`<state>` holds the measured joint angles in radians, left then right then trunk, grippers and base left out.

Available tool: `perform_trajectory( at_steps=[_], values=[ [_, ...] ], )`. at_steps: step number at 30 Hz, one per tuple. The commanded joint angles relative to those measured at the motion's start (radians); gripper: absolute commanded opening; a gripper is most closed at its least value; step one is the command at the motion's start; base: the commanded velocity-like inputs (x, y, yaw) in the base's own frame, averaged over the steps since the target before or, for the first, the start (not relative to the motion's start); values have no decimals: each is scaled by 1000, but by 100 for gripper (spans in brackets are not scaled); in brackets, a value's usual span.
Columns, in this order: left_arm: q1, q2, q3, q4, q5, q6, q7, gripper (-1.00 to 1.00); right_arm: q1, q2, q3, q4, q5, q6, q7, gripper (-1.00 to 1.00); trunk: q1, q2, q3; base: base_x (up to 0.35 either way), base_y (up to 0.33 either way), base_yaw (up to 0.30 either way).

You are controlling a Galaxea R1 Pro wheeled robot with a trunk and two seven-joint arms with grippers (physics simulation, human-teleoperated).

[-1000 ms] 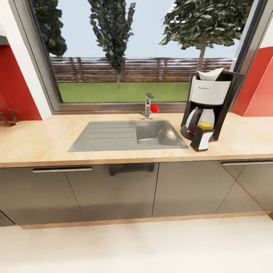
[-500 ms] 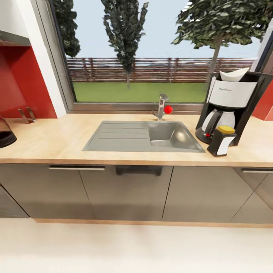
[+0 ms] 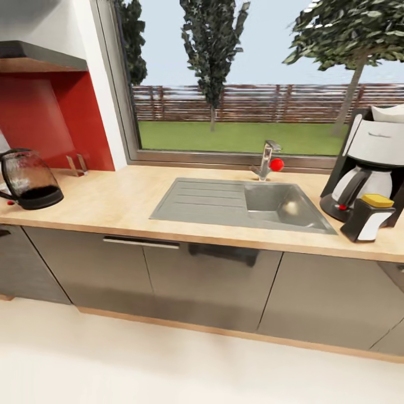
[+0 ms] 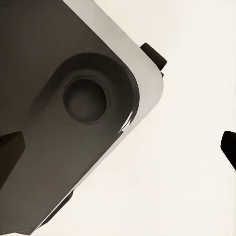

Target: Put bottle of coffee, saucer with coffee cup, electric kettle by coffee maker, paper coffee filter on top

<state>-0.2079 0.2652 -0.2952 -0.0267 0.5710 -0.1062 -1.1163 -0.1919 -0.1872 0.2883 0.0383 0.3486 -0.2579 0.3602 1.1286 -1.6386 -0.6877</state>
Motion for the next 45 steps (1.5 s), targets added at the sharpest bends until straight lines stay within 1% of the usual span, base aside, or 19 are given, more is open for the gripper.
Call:
perform_trajectory(
  at_steps=[1,4,6,8,17,27,39,45],
  values=[
    [-1,0,-8,1,5,-10,-1,100,-1,0,5,3,0,-7,0,100,0,0,-1,0,0,269],
    [-1,0,-6,0,6,-10,-1,100,-1,1,5,3,0,-7,0,100,0,0,-1,0,0,269],
    [-1,0,7,-1,5,-10,0,100,-1,1,5,3,0,-7,1,100,0,0,-1,0,0,269],
    [-1,0,12,-1,6,-9,0,100,-1,1,5,3,0,-7,1,100,0,0,-1,0,0,269],
    [-1,0,26,-2,5,-9,0,100,-1,0,4,3,1,-7,1,100,0,0,-1,2,1,267],
    [-1,0,30,-2,5,-9,-1,100,-1,1,4,3,0,-7,2,100,0,0,-1,183,114,105],
    [-1,0,30,-1,4,-9,-1,100,-1,2,3,3,0,-7,1,100,0,0,-1,44,32,244],
    [-1,0,30,-1,4,-8,-2,100,-1,2,3,3,0,-7,1,100,0,0,-1,201,151,84]
  ],
)
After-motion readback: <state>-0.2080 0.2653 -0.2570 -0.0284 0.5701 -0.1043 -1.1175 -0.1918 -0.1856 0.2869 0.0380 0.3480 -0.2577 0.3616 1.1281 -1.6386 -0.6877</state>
